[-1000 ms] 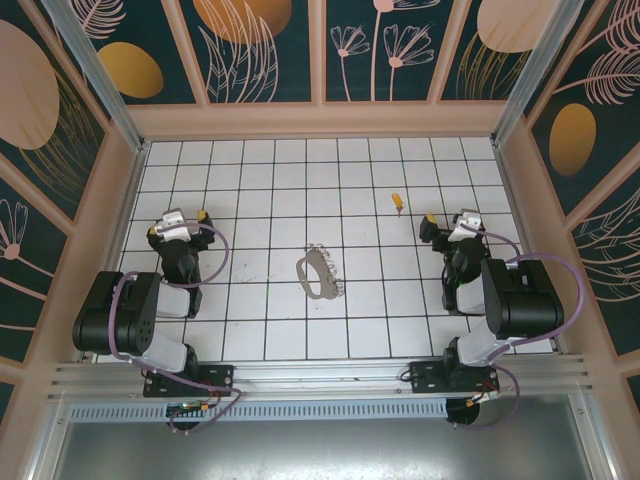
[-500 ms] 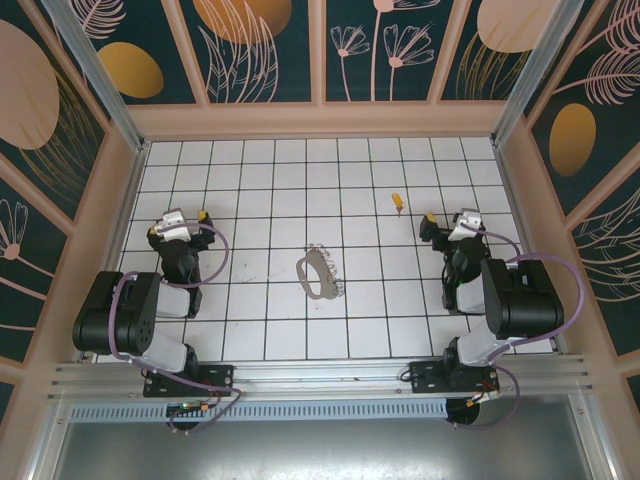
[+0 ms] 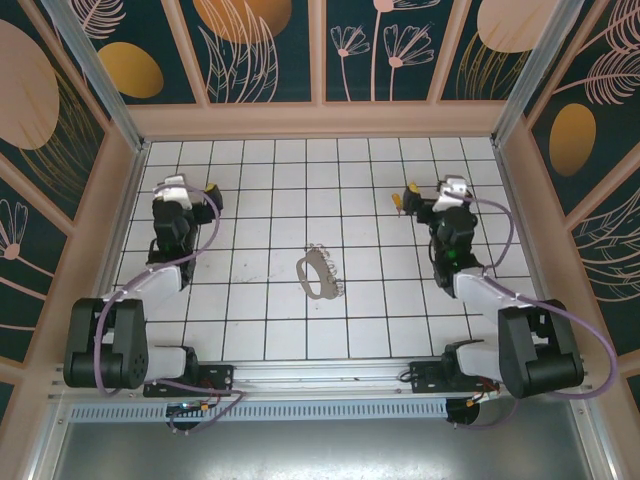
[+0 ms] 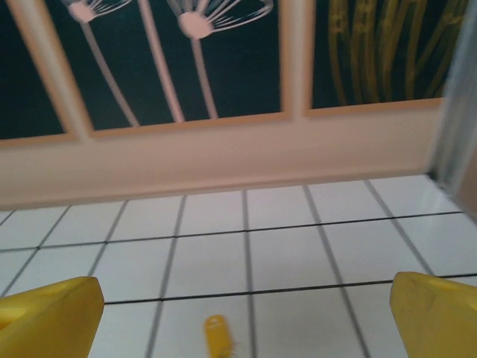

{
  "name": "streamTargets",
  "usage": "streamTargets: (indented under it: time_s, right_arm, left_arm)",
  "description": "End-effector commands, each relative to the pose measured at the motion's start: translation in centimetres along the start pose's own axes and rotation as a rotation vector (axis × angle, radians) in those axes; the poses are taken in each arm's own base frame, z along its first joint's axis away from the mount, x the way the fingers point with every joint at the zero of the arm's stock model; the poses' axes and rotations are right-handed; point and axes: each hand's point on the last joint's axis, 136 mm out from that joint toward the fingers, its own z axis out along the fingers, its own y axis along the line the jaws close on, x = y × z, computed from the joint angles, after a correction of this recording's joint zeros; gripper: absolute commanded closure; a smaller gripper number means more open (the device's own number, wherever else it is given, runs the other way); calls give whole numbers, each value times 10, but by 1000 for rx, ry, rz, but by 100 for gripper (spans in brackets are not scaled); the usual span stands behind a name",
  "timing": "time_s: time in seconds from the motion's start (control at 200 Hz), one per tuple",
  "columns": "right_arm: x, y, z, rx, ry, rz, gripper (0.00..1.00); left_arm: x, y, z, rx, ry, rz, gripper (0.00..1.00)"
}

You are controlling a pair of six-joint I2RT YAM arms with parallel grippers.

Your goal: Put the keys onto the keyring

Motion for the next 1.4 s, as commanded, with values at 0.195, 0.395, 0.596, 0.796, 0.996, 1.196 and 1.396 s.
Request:
streamTargets:
  time_s: [0.195,0.395,0.596,0.796,0.996,1.196,1.396]
  right_arm:
    - [51,118,-18,-483,420,-16,1]
    - [56,134,-41,-608,436,67,1]
    - [78,135,-54,-651,423,110,1]
    - [88,133,-68,-676,378,152,1]
    - [87,135,-74,-712,351,117,1]
    - [90,137,-75,-724,358,106,1]
    - [83,141,-73,-753,331,91,1]
  left_arm:
    - [64,-124,-21,468,483,-302,1]
    - [119,-164,-39,514,638,-200,1]
    - [151,-178,-42,543,719,-132,15]
    - [177,-189,-46,564,771,-58,31]
    - [197,-201,-39,583,812,5,47]
    - [209,-209,-36,605,825,47,51]
    - [224,-216,-40,609,858,118,49]
